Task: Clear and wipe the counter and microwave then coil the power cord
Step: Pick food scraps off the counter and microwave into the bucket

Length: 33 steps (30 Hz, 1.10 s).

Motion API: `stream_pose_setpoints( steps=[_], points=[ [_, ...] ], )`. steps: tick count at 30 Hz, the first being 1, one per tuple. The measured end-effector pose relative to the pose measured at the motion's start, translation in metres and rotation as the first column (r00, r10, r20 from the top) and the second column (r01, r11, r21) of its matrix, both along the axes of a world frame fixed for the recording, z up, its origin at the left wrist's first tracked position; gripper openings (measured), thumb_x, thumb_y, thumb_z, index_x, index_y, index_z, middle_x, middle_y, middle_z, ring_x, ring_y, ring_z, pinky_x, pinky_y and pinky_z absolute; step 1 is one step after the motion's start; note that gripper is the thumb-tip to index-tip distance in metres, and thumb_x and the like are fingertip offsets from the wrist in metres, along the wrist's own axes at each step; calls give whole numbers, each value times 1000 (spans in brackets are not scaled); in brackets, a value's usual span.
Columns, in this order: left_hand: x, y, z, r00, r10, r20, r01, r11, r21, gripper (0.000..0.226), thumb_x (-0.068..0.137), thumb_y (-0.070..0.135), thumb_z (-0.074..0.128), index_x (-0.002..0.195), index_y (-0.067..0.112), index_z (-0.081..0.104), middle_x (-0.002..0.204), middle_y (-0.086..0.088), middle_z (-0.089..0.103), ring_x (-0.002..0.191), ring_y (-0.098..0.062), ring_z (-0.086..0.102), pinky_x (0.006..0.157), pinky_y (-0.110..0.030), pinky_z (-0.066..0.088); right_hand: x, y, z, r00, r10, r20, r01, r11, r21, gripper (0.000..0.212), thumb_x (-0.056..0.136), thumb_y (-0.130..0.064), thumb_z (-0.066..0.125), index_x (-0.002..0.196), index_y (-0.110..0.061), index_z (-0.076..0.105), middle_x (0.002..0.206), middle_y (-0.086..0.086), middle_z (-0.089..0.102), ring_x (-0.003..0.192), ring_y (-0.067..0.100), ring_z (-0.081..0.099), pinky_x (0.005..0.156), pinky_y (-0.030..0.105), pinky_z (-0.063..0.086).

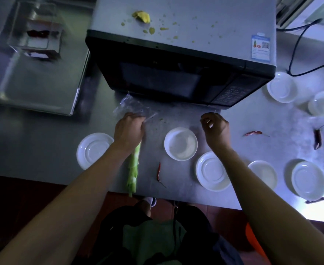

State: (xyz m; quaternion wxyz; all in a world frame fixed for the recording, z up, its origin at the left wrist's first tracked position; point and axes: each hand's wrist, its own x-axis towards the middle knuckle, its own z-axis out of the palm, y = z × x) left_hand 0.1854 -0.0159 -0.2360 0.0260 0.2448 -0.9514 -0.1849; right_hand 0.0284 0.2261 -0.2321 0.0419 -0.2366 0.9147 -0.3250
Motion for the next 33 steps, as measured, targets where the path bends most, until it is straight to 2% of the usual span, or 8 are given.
stream_pose_setpoints(
  steps=[2, 4, 10, 13, 18, 23, 28, 33],
  points=[
    [3, -3, 3, 998, -13, -55, 14, 999, 31, 16, 90, 10, 55, 79, 10, 66, 79, -9, 67, 81, -32, 61, 58, -30, 33, 11, -9, 7, 1000, -9, 5, 10, 998, -67, 11, 86, 1, 63, 89, -4, 72, 87, 13, 70, 72, 29, 64, 65, 42, 53],
    [6, -8, 5, 997, -21, -79, 24, 999, 43, 18, 93, 14, 55, 81, 10, 69, 79, -9, 66, 77, -33, 61, 57, -32, 37, 23, -19, 14, 998, -21, 56, 27, 994, -106, 12, 87, 1, 61, 90, -4, 72, 90, 10, 71, 73, 26, 64, 67, 40, 54],
    [12, -13, 16, 983, -26, -182, 33, 999, 36, 18, 90, 9, 61, 101, 10, 76, 93, -10, 75, 84, -34, 67, 69, -38, 51, 53, -39, 29, 994, -33, 104, 49, 987, -152, 12, 87, -1, 61, 88, -7, 72, 89, 4, 71, 77, 17, 63, 72, 28, 52],
    [15, -11, 27, 973, -42, -226, 47, 999, 15, 21, 91, 8, 63, 108, 9, 75, 101, -9, 75, 90, -31, 68, 75, -37, 53, 63, -38, 36, 996, -47, 75, 60, 983, -173, 9, 87, 1, 64, 88, -4, 72, 88, 6, 70, 76, 20, 62, 72, 29, 51],
    [11, 3, 51, 958, -105, -266, 109, 994, 1, 21, 91, 9, 63, 107, 10, 76, 103, -10, 76, 91, -32, 70, 76, -40, 57, 75, -17, 54, 995, -95, 22, 98, 977, -189, 10, 86, 3, 65, 89, -2, 73, 88, 7, 70, 76, 23, 63, 74, 32, 51],
    [-2, 40, 77, 929, -221, -297, 225, 974, -19, 22, 93, 10, 62, 109, 12, 76, 105, -6, 76, 94, -29, 70, 77, -40, 57, 84, 25, 67, 990, -144, 2, 141, 967, -213, 9, 86, 6, 64, 90, 2, 72, 86, 14, 69, 76, 29, 63, 75, 45, 52],
    [-12, 107, 94, 845, -407, -346, 405, 911, -83, 18, 88, 7, 65, 101, 9, 77, 96, -7, 76, 85, -28, 71, 69, -36, 57, 103, 96, 70, 965, -261, 5, 255, 939, -229, 8, 89, -2, 67, 93, -5, 73, 90, 8, 70, 78, 22, 64, 74, 39, 53],
    [-10, 199, 100, 754, -599, -269, 590, 798, -122, 15, 86, 4, 66, 96, 9, 77, 93, -11, 75, 85, -32, 70, 71, -42, 57, 144, 198, 67, 903, -429, 7, 416, 871, -262, 7, 87, -3, 69, 90, -6, 73, 87, 6, 70, 75, 20, 63, 73, 39, 52]
  ],
)
